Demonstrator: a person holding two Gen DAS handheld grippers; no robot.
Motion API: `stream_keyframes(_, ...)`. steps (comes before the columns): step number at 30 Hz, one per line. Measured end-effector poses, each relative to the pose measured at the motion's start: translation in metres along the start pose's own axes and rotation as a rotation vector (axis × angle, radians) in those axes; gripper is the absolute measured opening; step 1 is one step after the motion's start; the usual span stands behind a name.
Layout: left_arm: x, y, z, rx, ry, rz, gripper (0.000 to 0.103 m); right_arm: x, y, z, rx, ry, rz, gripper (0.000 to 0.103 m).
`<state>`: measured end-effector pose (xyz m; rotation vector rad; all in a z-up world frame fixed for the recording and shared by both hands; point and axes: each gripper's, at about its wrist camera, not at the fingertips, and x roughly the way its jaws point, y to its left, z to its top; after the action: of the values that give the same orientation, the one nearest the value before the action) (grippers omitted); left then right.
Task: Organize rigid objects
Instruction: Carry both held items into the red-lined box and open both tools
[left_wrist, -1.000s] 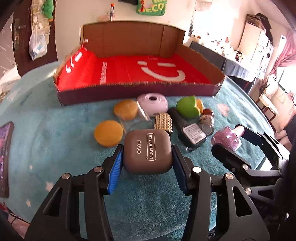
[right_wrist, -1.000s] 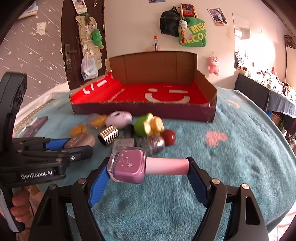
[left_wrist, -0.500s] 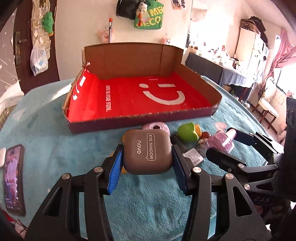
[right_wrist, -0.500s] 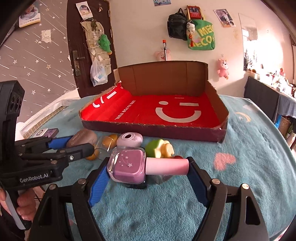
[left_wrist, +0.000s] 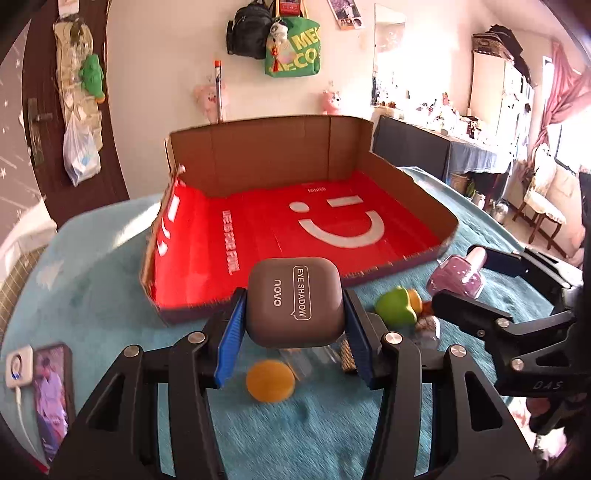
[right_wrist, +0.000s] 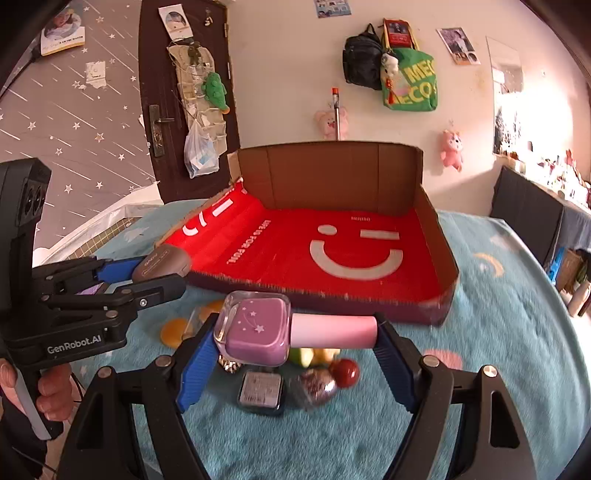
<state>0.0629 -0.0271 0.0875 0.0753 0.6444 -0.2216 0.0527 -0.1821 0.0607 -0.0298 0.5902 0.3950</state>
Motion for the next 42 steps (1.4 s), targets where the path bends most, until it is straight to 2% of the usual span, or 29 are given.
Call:
stream_keyframes(12, 0.024, 0.009, 0.033, 0.029, -0.010, 0.020, 0.048, 0.021, -0.008, 0.037, -0.016, 0.005, 0.014, 0.081)
stream_keyframes(22, 0.052, 0.018, 0.052, 0.013, 0.004, 0.031, 0.048, 0.045, -0.021, 0.056, 0.010, 0.012, -0.026, 0.081)
stream_keyframes(35, 0.103, 0.035, 0.072, -0.016, 0.089, 0.046, 0.048, 0.090, -0.043, 0.075, 0.050, 0.082, -0.082, 0.081)
stream_keyframes(42, 0.131, 0.038, 0.076, -0.011, 0.138, 0.069, 0.048, 0.120, -0.050, 0.079, 0.066, 0.151, -0.075, 0.081)
